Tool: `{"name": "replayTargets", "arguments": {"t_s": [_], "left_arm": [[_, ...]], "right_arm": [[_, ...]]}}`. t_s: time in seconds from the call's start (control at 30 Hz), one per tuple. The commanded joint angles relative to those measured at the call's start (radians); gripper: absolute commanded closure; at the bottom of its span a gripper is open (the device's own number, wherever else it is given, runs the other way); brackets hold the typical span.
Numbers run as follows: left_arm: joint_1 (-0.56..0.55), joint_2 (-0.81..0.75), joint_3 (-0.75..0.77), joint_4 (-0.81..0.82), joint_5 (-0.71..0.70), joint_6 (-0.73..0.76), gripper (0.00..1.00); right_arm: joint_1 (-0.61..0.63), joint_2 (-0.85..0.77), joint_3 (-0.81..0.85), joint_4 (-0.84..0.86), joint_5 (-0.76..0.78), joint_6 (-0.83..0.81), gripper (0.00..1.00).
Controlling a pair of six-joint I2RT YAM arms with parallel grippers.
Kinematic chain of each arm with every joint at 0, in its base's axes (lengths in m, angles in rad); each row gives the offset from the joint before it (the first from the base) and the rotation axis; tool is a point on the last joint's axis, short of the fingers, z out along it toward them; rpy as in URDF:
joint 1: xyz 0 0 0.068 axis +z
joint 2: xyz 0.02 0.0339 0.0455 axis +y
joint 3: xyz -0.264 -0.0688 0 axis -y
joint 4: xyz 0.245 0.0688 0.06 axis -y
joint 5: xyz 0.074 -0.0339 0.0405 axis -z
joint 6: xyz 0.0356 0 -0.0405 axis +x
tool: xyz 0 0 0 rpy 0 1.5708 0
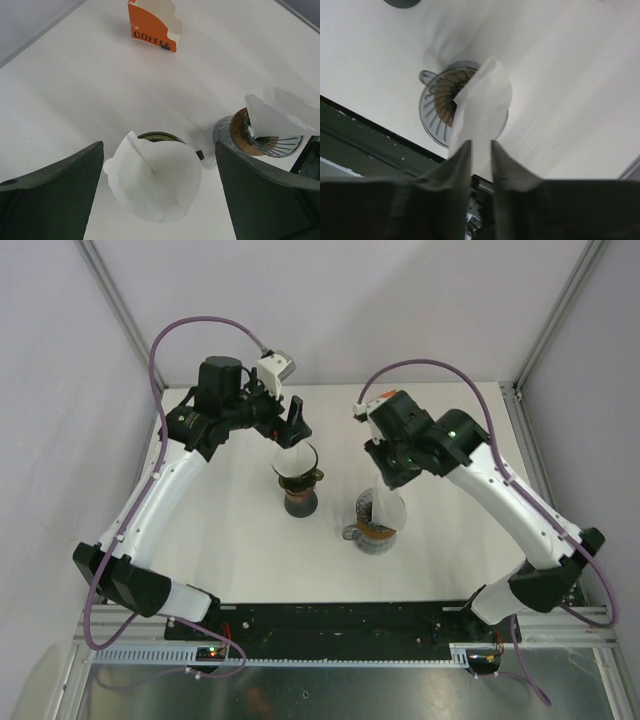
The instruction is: Place the coffee filter in the dripper
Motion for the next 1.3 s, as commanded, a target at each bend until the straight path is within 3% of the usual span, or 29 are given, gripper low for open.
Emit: {"name": "replayTargets", "arguments": {"t_s": [0.0, 0.03, 0.1, 0.2, 0.37, 0.9, 1.27], "left_arm": [[-0.009, -0.022, 0.006, 0.019, -0.011, 0.021, 0.04], [-0.009, -0.025, 0.005, 0.019, -0.012, 0.023, 0.04], [-0.009, -0.028, 0.003, 0.019, -0.012, 0.025, 0.04], [-0.009, -0.028, 0.002, 0.019, -0.010, 0.025, 0.03], [-0.009, -0.028, 0.004, 0.019, -0.009, 0.024, 0.03], [-0.009, -0.043, -0.001, 0.020, -0.036, 0.038, 0.03], [-0.009, -0.044, -0.003, 0.019, -0.049, 0.048, 0.03]], "right_arm": [[-0.050, -0.097, -0.105, 0.017, -0.036, 0.039, 0.83], [-0.068, -0.112, -0.137, 0.029, -0.059, 0.048, 0.91], [-0.103, -0.147, -0.212, 0.070, -0.141, 0.057, 0.98], [-0.121, -0.178, -0.296, 0.132, -0.253, 0.061, 1.00], [-0.123, -0.175, -0.327, 0.168, -0.280, 0.066, 1.00], [-0.065, -0.047, -0.421, 0.270, -0.281, 0.063, 1.00], [0.012, 0.041, -0.453, 0.292, -0.094, 0.108, 1.00]]}}
